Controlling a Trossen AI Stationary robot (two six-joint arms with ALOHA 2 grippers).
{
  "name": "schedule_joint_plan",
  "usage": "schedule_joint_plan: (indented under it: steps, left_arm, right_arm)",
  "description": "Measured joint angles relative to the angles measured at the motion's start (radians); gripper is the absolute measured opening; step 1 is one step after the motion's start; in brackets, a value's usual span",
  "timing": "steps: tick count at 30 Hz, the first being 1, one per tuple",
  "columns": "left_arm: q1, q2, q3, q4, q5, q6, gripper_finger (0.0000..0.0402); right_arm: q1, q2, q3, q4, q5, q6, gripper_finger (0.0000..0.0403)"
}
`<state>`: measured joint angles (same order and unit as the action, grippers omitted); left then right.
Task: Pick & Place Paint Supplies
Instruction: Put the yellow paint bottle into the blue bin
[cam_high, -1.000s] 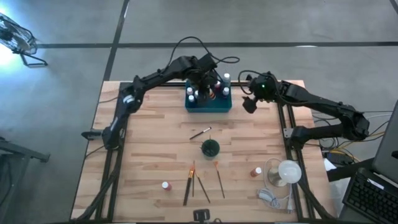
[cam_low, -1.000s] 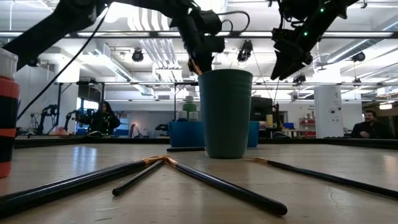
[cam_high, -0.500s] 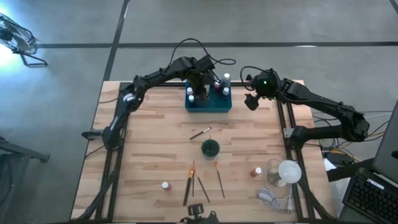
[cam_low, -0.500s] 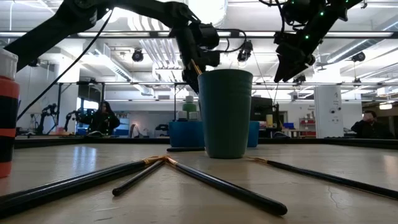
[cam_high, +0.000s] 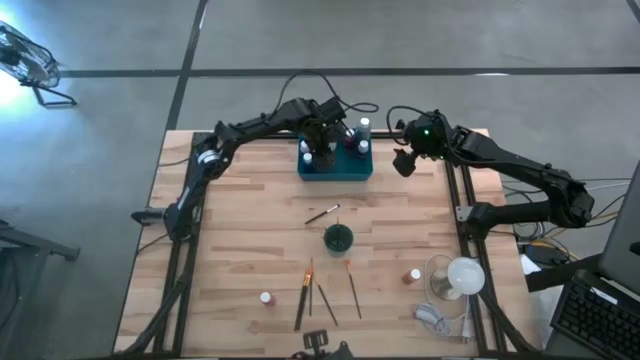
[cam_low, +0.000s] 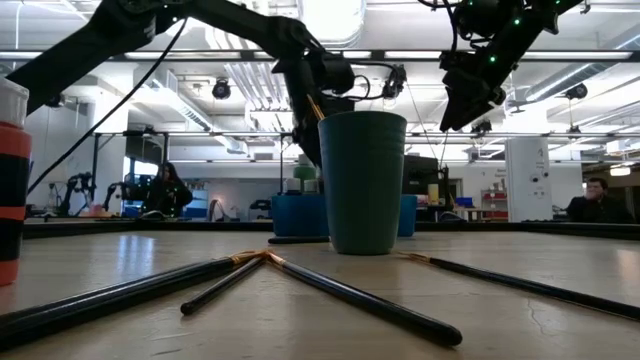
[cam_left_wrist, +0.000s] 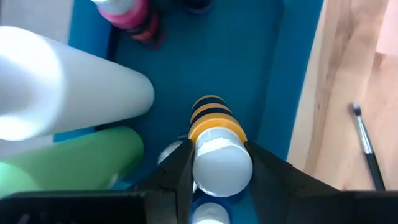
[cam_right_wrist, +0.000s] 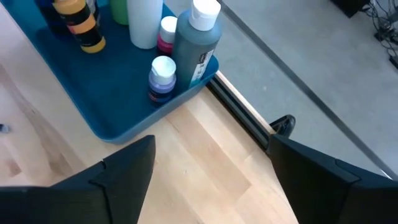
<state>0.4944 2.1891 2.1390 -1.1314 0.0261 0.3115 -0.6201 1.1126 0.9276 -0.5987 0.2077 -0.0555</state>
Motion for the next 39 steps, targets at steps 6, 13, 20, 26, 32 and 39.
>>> schedule_joint_plan:
  steps: [6, 13, 20, 26, 32, 39]
  left_arm:
    - [-0.009, 0.0, -0.032, -0.011, 0.003, -0.001, 0.0122]
    - [-0.022, 0.0, -0.034, -0.059, 0.009, -0.002, 0.0122]
    - [-0.023, -0.001, -0.048, -0.08, 0.026, -0.002, 0.0122]
    - [-0.023, -0.003, -0.111, -0.054, 0.021, 0.004, 0.0122]
    - [-0.024, -0.006, -0.124, -0.04, 0.018, 0.006, 0.0122]
    - [-0.024, -0.004, -0.115, -0.028, 0.019, 0.035, 0.0134]
  right_arm:
    - [0.0, 0.0, 0.0, 0.002, -0.006, 0.003, 0.029]
    - [0.0, 0.0, 0.0, 0.002, -0.006, 0.003, 0.0276]
    - [0.0, 0.0, 0.0, 0.002, -0.006, 0.003, 0.0263]
    - [0.0, 0.0, 0.0, 0.003, -0.006, 0.003, 0.0251]
    - [0.0, 0.0, -0.001, 0.004, -0.006, 0.003, 0.0242]
    - [0.0, 0.0, -0.011, 0.007, -0.006, 0.005, 0.0248]
